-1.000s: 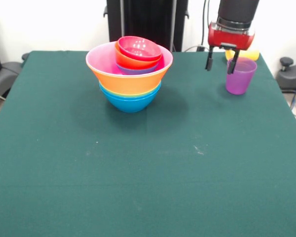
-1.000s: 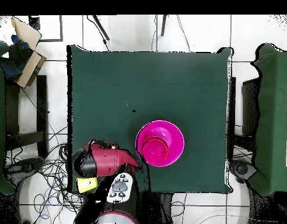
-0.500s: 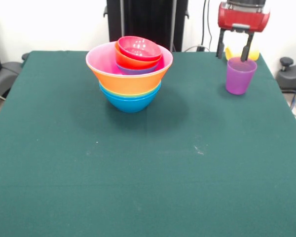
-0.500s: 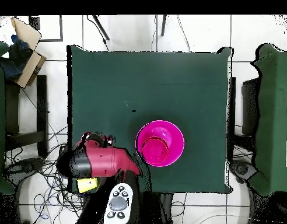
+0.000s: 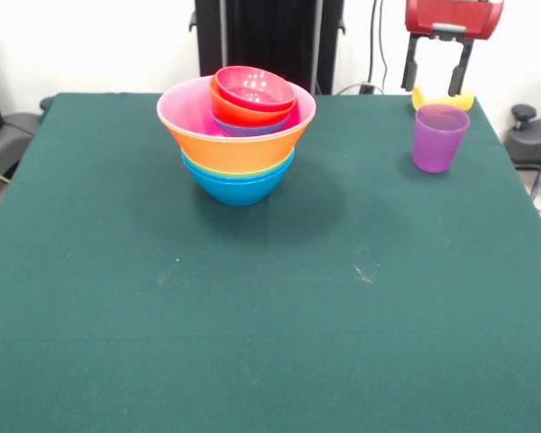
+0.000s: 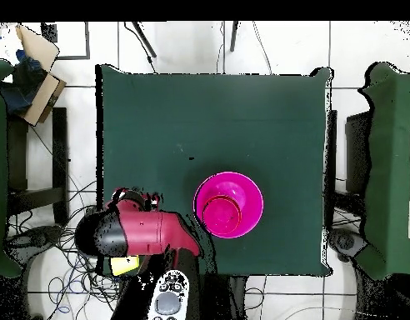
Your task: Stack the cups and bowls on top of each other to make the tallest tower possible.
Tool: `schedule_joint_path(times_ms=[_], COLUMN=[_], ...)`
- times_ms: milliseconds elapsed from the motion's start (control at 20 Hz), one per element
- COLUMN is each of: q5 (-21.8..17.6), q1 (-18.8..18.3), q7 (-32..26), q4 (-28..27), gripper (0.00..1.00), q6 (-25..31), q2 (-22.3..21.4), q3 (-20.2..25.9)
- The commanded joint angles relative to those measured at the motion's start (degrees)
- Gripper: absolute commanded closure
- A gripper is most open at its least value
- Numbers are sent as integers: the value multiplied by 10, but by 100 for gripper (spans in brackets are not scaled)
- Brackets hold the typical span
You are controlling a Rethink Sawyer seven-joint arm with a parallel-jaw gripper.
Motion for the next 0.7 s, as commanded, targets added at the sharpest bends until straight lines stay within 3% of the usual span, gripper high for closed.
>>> schedule_joint_path(times_ms=[50,700], q5=[10,13], q1=[11,3], q7=[79,86], q4=[13,41], gripper=[0,0], q6=[55,28], q2=[9,5], q3=[23,38])
